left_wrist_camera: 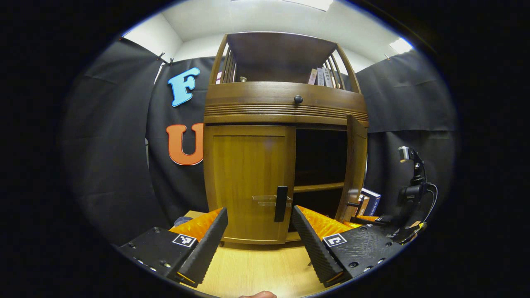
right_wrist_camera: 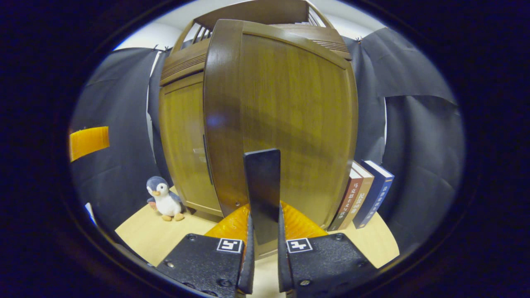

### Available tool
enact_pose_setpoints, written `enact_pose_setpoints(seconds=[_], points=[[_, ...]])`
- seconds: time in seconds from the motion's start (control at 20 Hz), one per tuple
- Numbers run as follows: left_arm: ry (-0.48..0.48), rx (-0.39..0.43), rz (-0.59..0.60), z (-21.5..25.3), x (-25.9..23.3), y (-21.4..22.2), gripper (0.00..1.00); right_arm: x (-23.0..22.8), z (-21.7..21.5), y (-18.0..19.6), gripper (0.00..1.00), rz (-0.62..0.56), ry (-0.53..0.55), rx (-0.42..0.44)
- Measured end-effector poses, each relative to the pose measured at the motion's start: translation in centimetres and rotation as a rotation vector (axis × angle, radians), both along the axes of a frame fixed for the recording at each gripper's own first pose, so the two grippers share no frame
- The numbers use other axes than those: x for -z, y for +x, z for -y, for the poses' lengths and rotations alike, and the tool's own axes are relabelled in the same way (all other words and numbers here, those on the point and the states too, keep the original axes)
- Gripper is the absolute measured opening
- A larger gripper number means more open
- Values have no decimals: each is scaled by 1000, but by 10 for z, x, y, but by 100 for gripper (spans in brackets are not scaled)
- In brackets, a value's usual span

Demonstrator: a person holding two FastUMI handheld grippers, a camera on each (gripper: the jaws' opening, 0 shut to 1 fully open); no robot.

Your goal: Open the right door of the double-door shoe cabinet with the right hand, and open the left door with the left hand.

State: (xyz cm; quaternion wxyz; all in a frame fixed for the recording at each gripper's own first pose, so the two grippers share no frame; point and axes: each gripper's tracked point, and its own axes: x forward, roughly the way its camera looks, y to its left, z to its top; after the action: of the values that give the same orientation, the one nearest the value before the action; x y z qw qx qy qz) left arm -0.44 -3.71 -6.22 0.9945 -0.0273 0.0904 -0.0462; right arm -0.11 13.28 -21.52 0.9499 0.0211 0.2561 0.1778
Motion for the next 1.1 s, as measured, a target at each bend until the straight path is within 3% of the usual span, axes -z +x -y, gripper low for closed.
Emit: enact_pose_setpoints(seconds=[0.15, 0.2, 0.25, 0.45, 0.6, 0.65, 0.8, 0.85, 0.9, 1.0, 1.05, 1.1], points=[[0, 19, -5, 6, 3, 3, 95, -1, 7, -5, 25, -9, 6, 1], [-2, 25, -7, 8, 3, 4, 100, -2, 10, -7, 24, -13, 9, 5], [-5, 32, -8, 12, 3, 5, 95, -2, 13, -8, 24, -14, 5, 13], [-7, 64, -8, 24, 5, 10, 95, -2, 32, -19, 25, -18, -24, 44], [-10, 94, -11, 34, 8, 13, 95, -5, 49, -26, 24, -24, -29, 83], [-11, 104, -12, 37, 8, 13, 100, -5, 54, -28, 24, -27, -34, 94], [-14, 131, -16, 47, 10, 16, 95, -7, 68, -32, 21, -42, -30, 136], [-14, 138, -15, 50, 9, 15, 100, -7, 75, -33, 21, -41, -36, 151], [-13, 146, -15, 53, 8, 15, 95, -7, 81, -35, 20, -40, -46, 166], [-16, 160, -17, 59, 9, 15, 100, -8, 92, -37, 17, -45, -54, 197], [-17, 167, -19, 62, 10, 15, 95, -8, 98, -38, 17, -50, -54, 213], [-17, 174, -19, 64, 10, 15, 100, -9, 104, -39, 15, -54, -56, 230]])
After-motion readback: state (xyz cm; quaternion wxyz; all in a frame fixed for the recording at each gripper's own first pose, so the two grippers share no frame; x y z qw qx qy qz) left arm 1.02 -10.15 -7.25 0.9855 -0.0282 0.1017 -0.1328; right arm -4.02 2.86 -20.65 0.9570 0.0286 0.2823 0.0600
